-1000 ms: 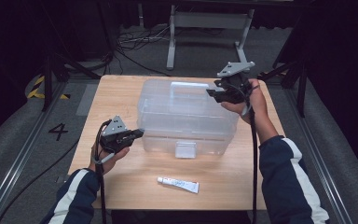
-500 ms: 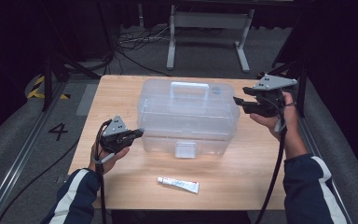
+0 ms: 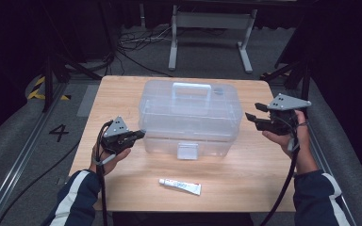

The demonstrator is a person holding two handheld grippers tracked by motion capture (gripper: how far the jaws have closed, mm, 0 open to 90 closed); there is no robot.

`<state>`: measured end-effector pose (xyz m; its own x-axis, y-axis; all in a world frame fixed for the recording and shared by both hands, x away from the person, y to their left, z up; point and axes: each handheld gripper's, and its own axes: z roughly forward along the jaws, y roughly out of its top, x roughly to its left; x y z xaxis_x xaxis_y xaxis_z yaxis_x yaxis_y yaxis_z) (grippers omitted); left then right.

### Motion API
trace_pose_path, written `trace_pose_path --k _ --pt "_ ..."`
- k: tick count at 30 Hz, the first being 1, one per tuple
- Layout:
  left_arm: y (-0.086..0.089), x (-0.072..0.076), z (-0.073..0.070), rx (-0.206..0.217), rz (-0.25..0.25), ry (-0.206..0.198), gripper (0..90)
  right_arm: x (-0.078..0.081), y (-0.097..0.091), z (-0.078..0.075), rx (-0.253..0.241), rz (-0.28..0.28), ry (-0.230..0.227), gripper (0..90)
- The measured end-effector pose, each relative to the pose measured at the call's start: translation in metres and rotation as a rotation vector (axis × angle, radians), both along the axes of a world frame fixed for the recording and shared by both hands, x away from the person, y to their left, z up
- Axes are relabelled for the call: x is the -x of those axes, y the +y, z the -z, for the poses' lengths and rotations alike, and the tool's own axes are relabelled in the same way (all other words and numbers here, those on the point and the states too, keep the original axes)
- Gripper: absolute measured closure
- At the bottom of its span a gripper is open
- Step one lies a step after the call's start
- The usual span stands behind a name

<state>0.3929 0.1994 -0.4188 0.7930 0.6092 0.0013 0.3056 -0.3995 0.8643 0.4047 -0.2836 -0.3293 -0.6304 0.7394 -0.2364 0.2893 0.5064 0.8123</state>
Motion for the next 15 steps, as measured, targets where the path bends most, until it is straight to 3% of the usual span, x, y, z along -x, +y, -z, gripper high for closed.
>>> trace_pose_path --k 7,15 --pt "0.0 0.0 0.0 0.001 0.001 0.0 89.8 0.009 -0.003 0.032 0.018 -0.044 0.033 46.6" --pt "0.001 0.0 0.001 0.013 0.001 0.005 89.8 0.011 -0.003 0.052 0.052 -0.066 0.068 44.8"
